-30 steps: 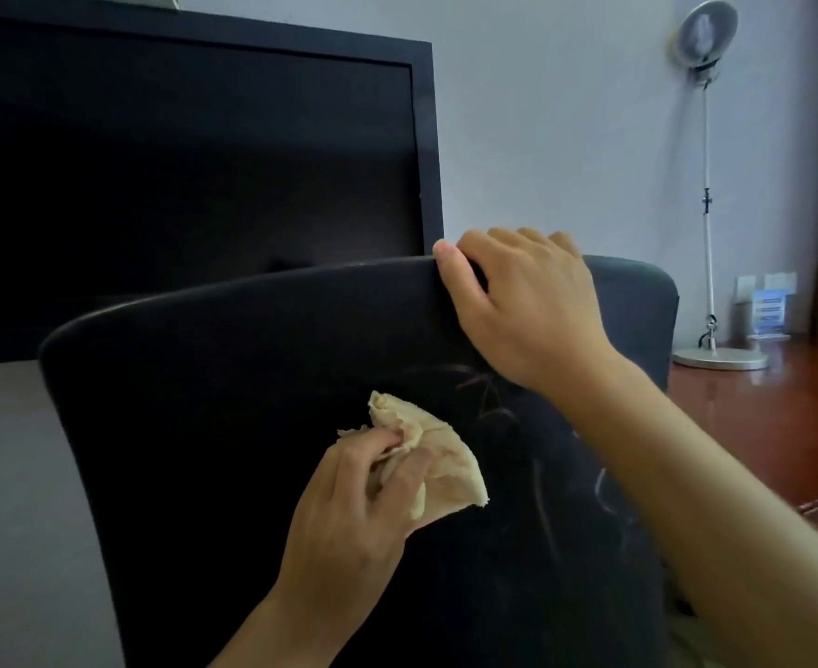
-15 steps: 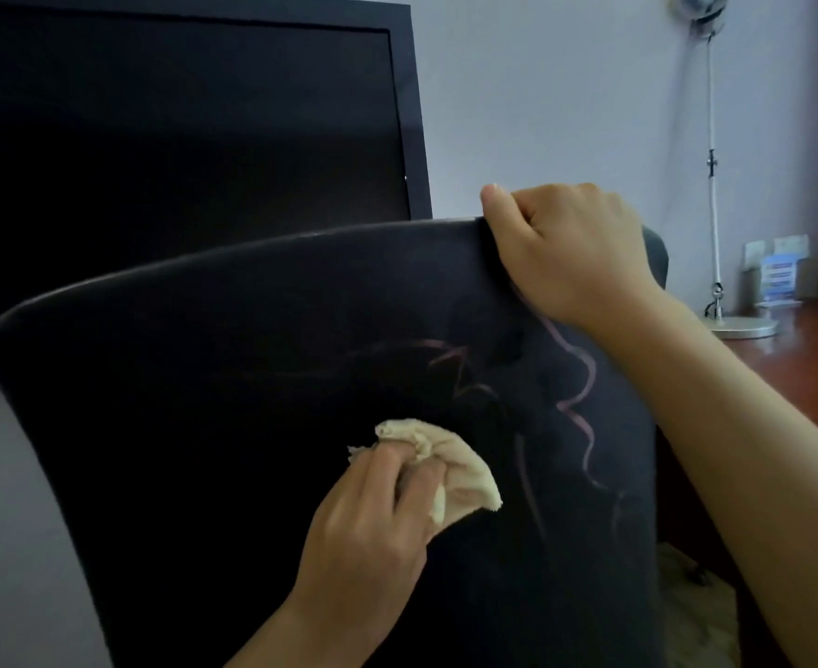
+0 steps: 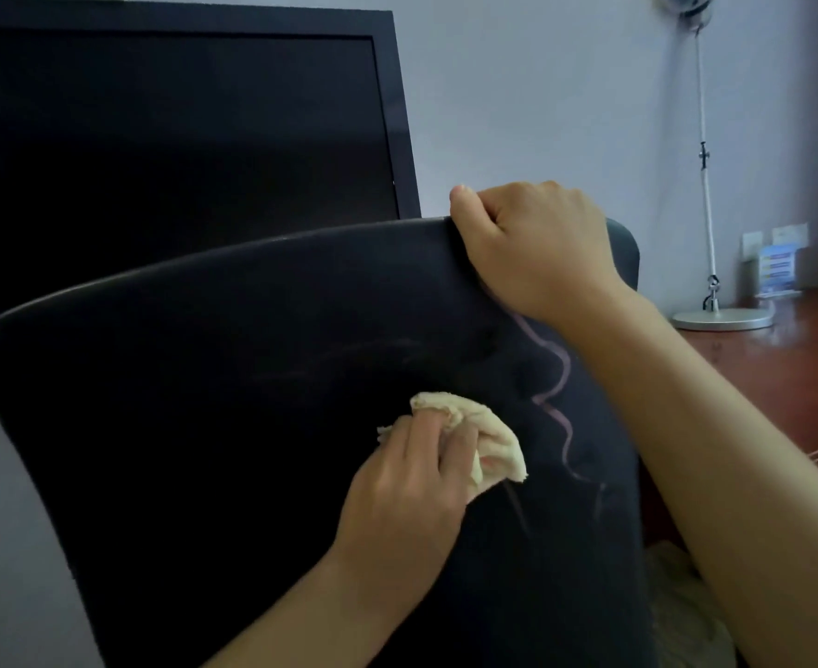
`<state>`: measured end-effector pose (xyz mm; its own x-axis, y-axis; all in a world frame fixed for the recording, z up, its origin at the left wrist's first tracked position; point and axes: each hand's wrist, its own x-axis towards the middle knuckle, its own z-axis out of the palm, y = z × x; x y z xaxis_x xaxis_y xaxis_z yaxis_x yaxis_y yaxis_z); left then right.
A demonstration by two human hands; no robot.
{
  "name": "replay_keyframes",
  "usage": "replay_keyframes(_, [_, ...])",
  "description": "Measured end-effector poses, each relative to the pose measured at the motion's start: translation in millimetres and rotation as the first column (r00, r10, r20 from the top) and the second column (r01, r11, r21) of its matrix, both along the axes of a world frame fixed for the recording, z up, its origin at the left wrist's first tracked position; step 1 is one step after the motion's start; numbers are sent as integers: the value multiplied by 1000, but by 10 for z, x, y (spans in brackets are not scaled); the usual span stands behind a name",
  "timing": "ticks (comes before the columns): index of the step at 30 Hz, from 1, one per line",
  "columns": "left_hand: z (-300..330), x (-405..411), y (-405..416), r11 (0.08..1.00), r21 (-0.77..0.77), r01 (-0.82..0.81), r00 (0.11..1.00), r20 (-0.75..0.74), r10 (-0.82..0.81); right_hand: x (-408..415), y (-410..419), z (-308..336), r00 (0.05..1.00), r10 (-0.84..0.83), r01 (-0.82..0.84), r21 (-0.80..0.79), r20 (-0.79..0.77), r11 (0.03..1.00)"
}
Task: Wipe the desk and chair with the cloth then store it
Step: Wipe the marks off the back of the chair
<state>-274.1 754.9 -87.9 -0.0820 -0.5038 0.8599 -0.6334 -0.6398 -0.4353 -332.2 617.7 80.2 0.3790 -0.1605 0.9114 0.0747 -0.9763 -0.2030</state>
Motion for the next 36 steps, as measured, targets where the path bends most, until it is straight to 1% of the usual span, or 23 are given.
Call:
replay_keyframes(1, [98,-10,39,1000,-2,-11,1000,20,11,-3,6,1,1000,2,-2,-3,-4,1000])
replay_keyframes(2, [272,-44,108,998,-45,-43,997,61,46,1,15,1,1000,4,-4,-5,-6,1000])
replay_keyframes(3, [491,-65,180,990,-118,-71,990,110,84,1,19,-3,1000,2,-2,-2,-1,1000])
replay_keyframes(4, [731,-83,246,980,-181,-81,987,124,104,9,12,-5,1000,-3,3,3,8,1000])
replay_keyframes(6, [1064,-155,329,969,-240,-66,992,87,89,35,0,-6,1000,-6,6,23,10,1000])
replay_keyframes(8, [1095,-197,292,966,-245,-80,994,56,96,45,17,21,1000,10,-9,50,-19,999])
replay_keyframes(10, [858,-181,125,974,-198,-108,994,12,112,44,13,39,999,6,-4,61,-34,998])
replay_keyframes(13, [219,-96,-172,987,-86,-136,990,16,137,42,-1,24,1000,-12,13,45,-24,999])
replay_keyframes(15, [-161,-89,-305,995,24,-100,995,-1,100,36,-22,5,1000,-22,23,44,-14,999])
replay_keyframes(17, [-390,-129,-334,985,149,-85,996,-13,87,31,-37,-6,1000,-17,17,44,-6,999])
replay_keyframes(19, [-301,-154,-327,976,206,-68,997,-5,71,30,-45,-3,1000,-10,9,48,5,999])
replay_keyframes(20, [-155,-165,-312,979,190,-70,998,11,69,26,-44,-4,1000,-9,8,49,5,999])
replay_keyframes(21, [44,-171,-282,983,159,-87,996,35,82,30,-46,-1,1000,-8,8,49,1,999])
replay_keyframes(23, [503,-169,-215,991,31,-130,990,67,128,37,-56,-3,1000,-14,14,35,5,999])
replay_keyframes(24, [690,-167,-187,989,-3,-148,984,96,148,44,-60,-13,1000,-12,12,22,12,1000])
replay_keyframes(26, [823,-209,-196,990,-37,-135,981,134,139,51,-74,-16,1000,3,-3,11,11,1000])
replay_keyframes(28, [511,-180,-275,990,-17,-138,978,156,139,37,-87,-22,1000,6,-6,2,-7,1000])
replay_keyframes(29, [210,-142,-320,989,45,-140,979,155,132,28,-96,-22,1000,5,-5,0,-16,1000])
replay_keyframes(30, [-109,-123,-332,983,130,-130,986,120,115,14,-98,-20,1000,9,-9,-2,-25,1000])
replay_keyframes(32, [-666,-104,-299,959,275,-69,996,69,52,-22,-92,-7,999,29,-30,-26,-37,999])
replay_keyframes(34, [-805,-114,-240,920,387,-66,998,14,65,-45,-132,21,996,78,-79,-38,-36,996])
replay_keyframes(35, [-715,-106,-223,913,405,-49,999,12,48,-64,-191,25,995,97,-99,-39,-33,994])
replay_keyframes(36, [-513,-95,-195,926,376,-39,999,15,36,-63,-268,29,995,98,-99,-26,-30,995])
